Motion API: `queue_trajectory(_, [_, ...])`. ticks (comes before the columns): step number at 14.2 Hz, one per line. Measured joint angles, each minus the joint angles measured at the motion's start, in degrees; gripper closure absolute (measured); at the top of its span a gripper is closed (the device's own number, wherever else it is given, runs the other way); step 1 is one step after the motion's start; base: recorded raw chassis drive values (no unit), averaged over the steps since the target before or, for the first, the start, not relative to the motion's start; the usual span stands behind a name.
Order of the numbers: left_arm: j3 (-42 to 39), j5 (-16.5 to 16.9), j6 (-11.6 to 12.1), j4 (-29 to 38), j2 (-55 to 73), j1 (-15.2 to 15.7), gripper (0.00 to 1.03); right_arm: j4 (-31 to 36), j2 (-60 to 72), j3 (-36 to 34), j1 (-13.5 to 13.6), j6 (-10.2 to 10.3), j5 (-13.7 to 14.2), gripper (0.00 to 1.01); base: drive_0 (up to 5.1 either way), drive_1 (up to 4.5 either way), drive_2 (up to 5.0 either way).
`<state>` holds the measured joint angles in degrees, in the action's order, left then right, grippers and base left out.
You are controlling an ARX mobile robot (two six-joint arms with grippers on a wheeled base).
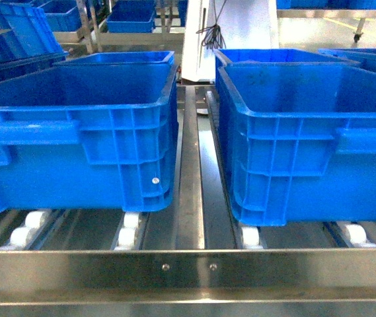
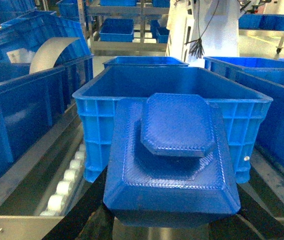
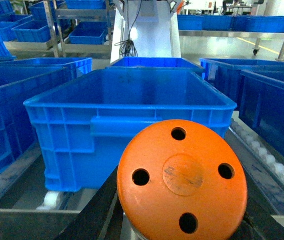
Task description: Sort blue parts and orange caps into right shelf containers
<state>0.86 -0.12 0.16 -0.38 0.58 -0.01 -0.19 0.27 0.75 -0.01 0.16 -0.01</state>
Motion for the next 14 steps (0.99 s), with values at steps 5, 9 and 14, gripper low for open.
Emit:
queue_trajectory(5, [0.0,0.09,0.0,-0.07,0.0,0.0,0.6,-0.09,0.0,0.0,0.0,0.0,-0.02,0.59,0.0,4.37,-4.3])
queue_trajectory(9, [0.0,0.11,0.0,0.07,0.0,0.0,0.6,-0.31,0.0,0.0,0.0,0.0,-0.02,0.59,0.0,3.28,-3.2])
queue_trajectory(14, [0.0,0.07,-0.02,-0.02,0.0,0.0,0.6,-0.17,0.0,0.0,0.0,0.0,-0.02,0.59,0.0,0.0,0.0])
